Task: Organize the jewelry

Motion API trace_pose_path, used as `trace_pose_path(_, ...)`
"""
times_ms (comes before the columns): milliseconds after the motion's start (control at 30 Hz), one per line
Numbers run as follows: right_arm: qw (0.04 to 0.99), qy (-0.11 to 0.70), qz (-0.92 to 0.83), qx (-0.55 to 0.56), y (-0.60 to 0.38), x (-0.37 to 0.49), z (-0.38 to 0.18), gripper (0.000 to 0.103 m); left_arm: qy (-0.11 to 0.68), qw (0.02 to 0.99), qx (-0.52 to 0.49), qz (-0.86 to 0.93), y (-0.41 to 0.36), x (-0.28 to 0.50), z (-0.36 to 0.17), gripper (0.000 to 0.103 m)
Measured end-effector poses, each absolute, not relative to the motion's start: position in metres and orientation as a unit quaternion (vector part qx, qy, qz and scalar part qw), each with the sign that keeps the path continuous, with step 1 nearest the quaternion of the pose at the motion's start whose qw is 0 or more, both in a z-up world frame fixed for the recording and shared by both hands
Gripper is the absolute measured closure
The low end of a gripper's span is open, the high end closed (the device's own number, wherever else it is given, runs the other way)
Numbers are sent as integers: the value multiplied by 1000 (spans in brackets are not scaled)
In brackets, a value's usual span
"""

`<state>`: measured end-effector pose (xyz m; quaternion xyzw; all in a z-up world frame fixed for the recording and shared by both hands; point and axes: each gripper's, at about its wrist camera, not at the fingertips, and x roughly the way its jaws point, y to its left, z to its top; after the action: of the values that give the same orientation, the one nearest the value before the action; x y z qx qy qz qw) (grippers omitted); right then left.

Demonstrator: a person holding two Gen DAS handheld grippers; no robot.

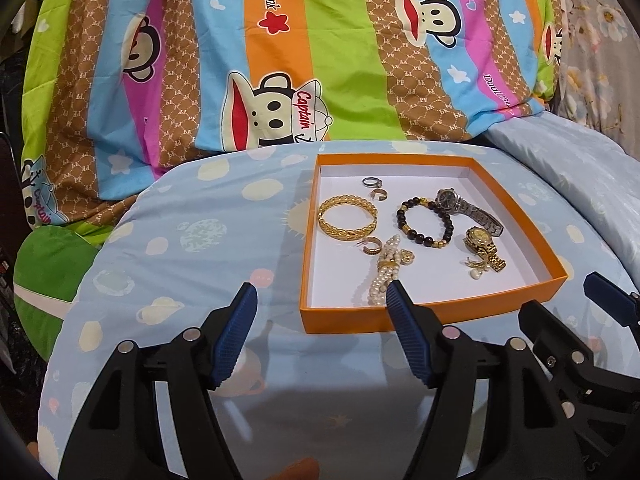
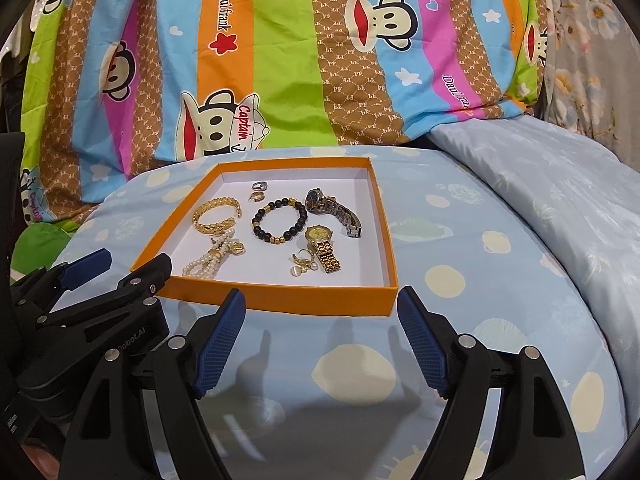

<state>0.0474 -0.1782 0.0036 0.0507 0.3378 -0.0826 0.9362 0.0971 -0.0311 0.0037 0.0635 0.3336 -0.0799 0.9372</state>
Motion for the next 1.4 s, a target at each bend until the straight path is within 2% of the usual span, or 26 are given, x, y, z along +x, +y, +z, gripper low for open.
trace_pose_path(167,937,336,-84,49,-178,47,4,26,329,939,66,-70,-31,95,5,35)
trace_pose_path(1400,937,335,-87,48,-180,46,4,26,322,942,71,-64,-32,93,6,34)
